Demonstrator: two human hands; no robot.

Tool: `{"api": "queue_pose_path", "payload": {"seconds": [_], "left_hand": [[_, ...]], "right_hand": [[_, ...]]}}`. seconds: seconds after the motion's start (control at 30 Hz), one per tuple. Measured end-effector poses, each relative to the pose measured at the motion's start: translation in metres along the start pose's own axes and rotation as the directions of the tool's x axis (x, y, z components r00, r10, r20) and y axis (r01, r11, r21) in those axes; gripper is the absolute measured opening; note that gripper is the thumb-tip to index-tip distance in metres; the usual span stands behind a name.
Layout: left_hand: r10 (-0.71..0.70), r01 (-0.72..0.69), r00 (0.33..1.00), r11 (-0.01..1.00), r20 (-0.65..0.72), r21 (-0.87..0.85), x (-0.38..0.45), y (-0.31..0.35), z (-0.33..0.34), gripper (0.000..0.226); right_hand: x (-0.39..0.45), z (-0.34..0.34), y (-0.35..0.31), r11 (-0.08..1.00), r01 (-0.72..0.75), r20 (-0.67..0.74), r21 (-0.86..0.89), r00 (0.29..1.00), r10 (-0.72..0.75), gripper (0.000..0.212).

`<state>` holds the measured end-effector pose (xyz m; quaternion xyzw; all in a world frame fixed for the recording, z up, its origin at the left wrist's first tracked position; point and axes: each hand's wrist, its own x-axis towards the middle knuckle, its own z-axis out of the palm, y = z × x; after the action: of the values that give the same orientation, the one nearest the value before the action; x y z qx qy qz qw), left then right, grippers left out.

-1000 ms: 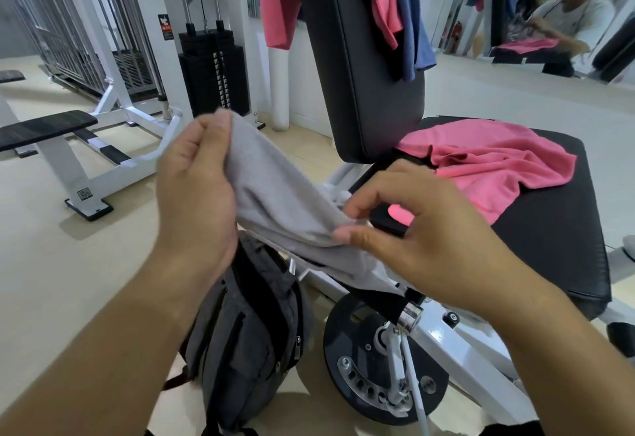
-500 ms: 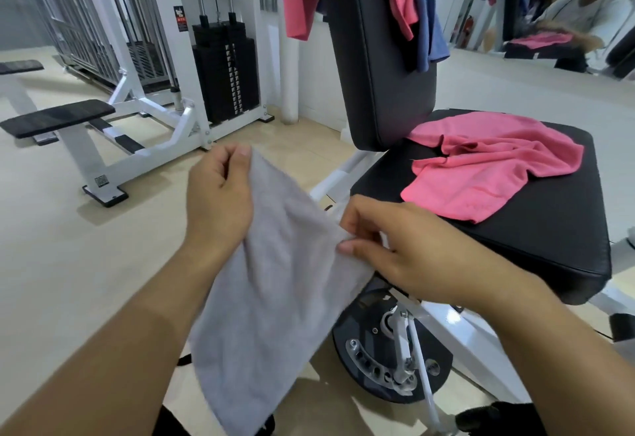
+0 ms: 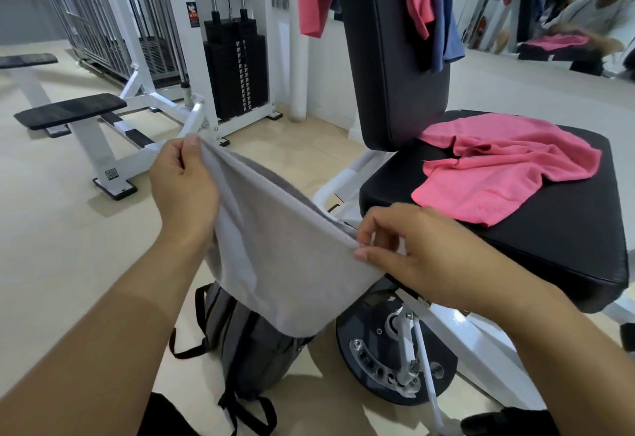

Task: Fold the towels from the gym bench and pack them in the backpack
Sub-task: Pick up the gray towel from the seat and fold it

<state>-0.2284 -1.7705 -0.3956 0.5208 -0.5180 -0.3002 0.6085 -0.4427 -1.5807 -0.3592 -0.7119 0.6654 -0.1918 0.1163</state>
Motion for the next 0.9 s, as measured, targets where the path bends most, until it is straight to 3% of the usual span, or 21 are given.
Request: {"api": "queue_pose_path", "payload": {"seconds": [0.1,0.2,0.33,0.43,0.5,0.57,0.63,0.7,0.73,0.8,0.9], "left_hand": [[-0.031,0.031,1.000,0.999,0.001,0.007,0.007,-0.012,0.000,0.032],[0.000,0.000,1.000,1.000,0.000,0.024,0.010,-0.013,-0.001,0.036],[0.059,-0.062,0.997,0.997,0.056,0.047,0.009,-0.010,-0.004,0.028],[0.111,-0.117,0.985,0.992,0.131,0.040,0.004,-0.006,-0.005,0.025],[0.120,-0.128,0.979,0.991,0.163,0.038,0.004,-0.005,-0.007,0.025],[0.120,-0.130,0.974,0.990,0.190,0.044,0.005,-0.006,-0.010,0.024],[0.089,-0.107,0.970,0.992,0.225,0.072,0.006,-0.008,-0.011,0.023],[0.007,-0.037,0.963,0.993,0.268,0.109,0.007,-0.014,-0.011,0.022],[-0.047,0.013,0.956,0.993,0.289,0.117,0.007,-0.019,-0.011,0.023],[-0.163,0.134,0.929,0.985,0.331,0.109,0.008,-0.027,-0.010,0.027],[-0.268,0.275,0.860,0.960,0.435,0.048,0.003,-0.022,-0.006,0.031]], "right_hand": [[0.000,-0.005,0.001,0.993,-0.071,-0.039,-0.096,0.997,0.067,0.011],[0.002,-0.005,0.002,0.942,-0.153,-0.080,-0.300,0.988,0.135,0.017],[0.004,-0.012,0.003,0.909,-0.323,-0.179,-0.264,0.942,0.283,0.033],[0.007,-0.017,0.006,0.868,-0.421,-0.125,-0.263,0.907,0.402,0.013],[0.008,-0.020,0.011,0.868,-0.429,-0.087,-0.250,0.903,0.421,0.016],[0.007,-0.027,0.017,0.914,-0.362,-0.054,-0.184,0.932,0.358,0.017],[0.003,-0.034,0.015,0.968,-0.239,0.030,0.074,0.971,0.237,0.015],[-0.002,-0.040,0.006,0.871,-0.125,0.068,0.475,0.992,0.105,0.023],[-0.003,-0.041,0.005,0.798,-0.094,0.021,0.595,0.995,0.102,0.024],[0.001,-0.037,0.014,0.793,-0.091,-0.155,0.602,0.961,0.228,0.019],[0.008,-0.029,0.036,0.890,-0.286,-0.355,0.356,0.839,0.412,0.013]]}}
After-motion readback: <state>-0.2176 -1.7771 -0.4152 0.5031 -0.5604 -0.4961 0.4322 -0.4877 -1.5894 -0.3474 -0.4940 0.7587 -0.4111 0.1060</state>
